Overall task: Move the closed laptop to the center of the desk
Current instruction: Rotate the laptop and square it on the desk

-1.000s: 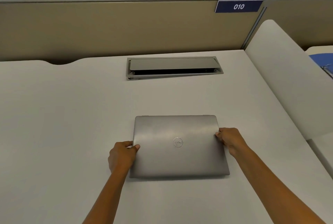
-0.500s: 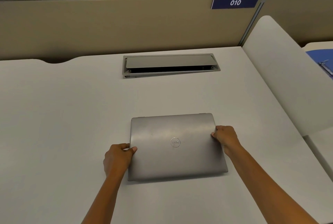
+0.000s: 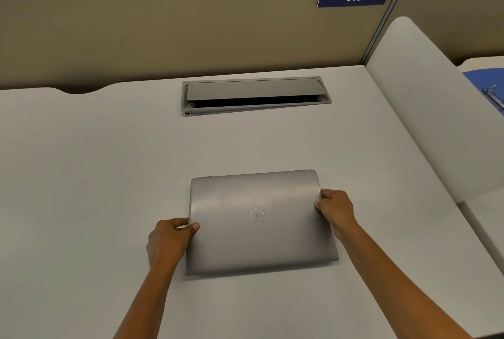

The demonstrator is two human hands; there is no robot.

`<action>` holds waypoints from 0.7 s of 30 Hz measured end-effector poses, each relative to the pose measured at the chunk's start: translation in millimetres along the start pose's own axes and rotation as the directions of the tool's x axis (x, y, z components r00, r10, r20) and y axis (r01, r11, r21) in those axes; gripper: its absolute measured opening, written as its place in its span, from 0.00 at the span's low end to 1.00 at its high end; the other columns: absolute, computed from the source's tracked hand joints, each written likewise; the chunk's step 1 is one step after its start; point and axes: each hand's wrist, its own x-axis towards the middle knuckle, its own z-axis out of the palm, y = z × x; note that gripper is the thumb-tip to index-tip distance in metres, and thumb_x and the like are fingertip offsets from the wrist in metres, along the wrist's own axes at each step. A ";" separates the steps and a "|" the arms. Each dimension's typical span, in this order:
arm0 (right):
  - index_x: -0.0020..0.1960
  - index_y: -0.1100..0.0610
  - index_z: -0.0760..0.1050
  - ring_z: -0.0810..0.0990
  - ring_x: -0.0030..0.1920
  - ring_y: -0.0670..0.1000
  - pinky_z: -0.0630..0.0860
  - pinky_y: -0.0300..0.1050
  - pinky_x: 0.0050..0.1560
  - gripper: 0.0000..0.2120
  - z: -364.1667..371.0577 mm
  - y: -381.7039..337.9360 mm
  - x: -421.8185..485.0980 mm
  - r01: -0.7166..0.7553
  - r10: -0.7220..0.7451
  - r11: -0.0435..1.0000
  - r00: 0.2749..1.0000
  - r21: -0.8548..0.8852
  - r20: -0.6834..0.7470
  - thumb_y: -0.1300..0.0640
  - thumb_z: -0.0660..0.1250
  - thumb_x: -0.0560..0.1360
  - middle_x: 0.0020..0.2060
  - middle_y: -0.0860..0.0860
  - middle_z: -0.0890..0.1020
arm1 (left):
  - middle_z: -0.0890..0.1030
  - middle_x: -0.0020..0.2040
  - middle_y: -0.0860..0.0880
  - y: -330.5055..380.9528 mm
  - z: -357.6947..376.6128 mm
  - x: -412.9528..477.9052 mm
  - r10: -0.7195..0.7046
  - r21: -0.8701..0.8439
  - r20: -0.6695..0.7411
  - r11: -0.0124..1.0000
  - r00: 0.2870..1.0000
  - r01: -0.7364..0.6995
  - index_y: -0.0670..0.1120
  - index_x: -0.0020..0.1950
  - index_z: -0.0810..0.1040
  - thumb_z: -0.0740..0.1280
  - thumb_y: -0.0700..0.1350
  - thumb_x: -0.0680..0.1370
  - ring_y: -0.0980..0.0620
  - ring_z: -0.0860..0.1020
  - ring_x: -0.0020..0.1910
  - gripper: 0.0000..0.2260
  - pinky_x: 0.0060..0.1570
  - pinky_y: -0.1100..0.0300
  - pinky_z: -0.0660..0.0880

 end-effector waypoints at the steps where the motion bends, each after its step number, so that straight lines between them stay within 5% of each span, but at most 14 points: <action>1: 0.57 0.72 0.75 0.77 0.59 0.68 0.73 0.63 0.62 0.15 0.5 1.2 0.3 0.006 -0.006 1.000 1.000 -0.005 -0.006 0.69 0.63 0.72 0.56 0.68 0.80 | 0.85 0.49 0.43 -1.1 0.2 0.5 0.004 -0.003 -0.002 1.000 1.000 -0.004 0.47 0.59 0.81 0.72 0.55 0.71 0.42 0.83 0.45 0.20 0.52 0.46 0.79; 6: 0.53 0.72 0.75 0.79 0.48 0.67 0.78 0.57 0.49 0.12 1.7 4.5 1.2 0.029 -0.030 0.998 0.999 -0.051 -0.022 0.68 0.62 0.72 0.51 0.69 0.81 | 0.85 0.50 0.44 -2.7 1.2 0.7 0.022 0.002 -0.008 1.000 1.000 -0.022 0.46 0.60 0.80 0.72 0.55 0.72 0.42 0.83 0.44 0.20 0.52 0.47 0.79; 9: 0.47 0.72 0.75 0.72 0.40 0.56 0.66 0.44 0.40 0.09 2.9 5.9 0.2 0.066 -0.067 0.993 0.998 -0.098 -0.013 0.68 0.60 0.71 0.47 0.70 0.80 | 0.85 0.51 0.44 -1.1 -0.6 -1.4 0.040 0.032 0.010 0.999 0.999 -0.040 0.46 0.62 0.79 0.70 0.54 0.73 0.42 0.83 0.47 0.20 0.53 0.48 0.78; 11: 0.49 0.67 0.76 0.73 0.48 0.59 0.70 0.45 0.46 0.08 9.8 5.3 -7.4 0.149 -0.165 0.969 0.984 -0.198 -0.063 0.66 0.61 0.74 0.51 0.66 0.76 | 0.83 0.57 0.44 1.3 2.1 -7.6 0.094 0.092 -0.032 0.992 0.995 -0.091 0.46 0.66 0.75 0.68 0.54 0.75 0.42 0.80 0.54 0.22 0.55 0.48 0.76; 14: 0.72 0.65 0.63 0.64 0.70 0.62 0.71 0.52 0.65 0.23 26.6 2.2 -25.7 0.388 -0.475 0.831 0.868 -0.398 -0.145 0.60 0.60 0.79 0.69 0.62 0.66 | 0.70 0.71 0.42 9.2 11.1 -21.0 0.298 0.152 -0.162 0.950 0.941 -0.274 0.45 0.74 0.63 0.61 0.55 0.78 0.42 0.69 0.69 0.27 0.64 0.46 0.70; 17: 0.75 0.66 0.58 0.59 0.76 0.63 0.65 0.57 0.72 0.27 38.8 -8.6 -32.6 0.539 -0.709 0.620 0.697 -0.571 -0.112 0.58 0.60 0.79 0.75 0.64 0.62 | 0.58 0.78 0.42 29.5 17.7 -23.9 0.497 0.227 -0.239 0.864 0.834 -0.450 0.43 0.78 0.52 0.56 0.54 0.80 0.44 0.57 0.77 0.30 0.73 0.47 0.60; 21: 0.77 0.63 0.53 0.54 0.78 0.60 0.56 0.55 0.76 0.31 42.9 -49.1 -28.2 0.601 -0.812 0.477 0.580 -0.641 -0.060 0.51 0.58 0.79 0.77 0.60 0.55 | 0.45 0.79 0.43 79.1 12.1 -7.4 0.702 0.414 -0.273 0.703 0.658 -0.578 0.41 0.77 0.42 0.48 0.56 0.80 0.45 0.44 0.78 0.31 0.76 0.47 0.49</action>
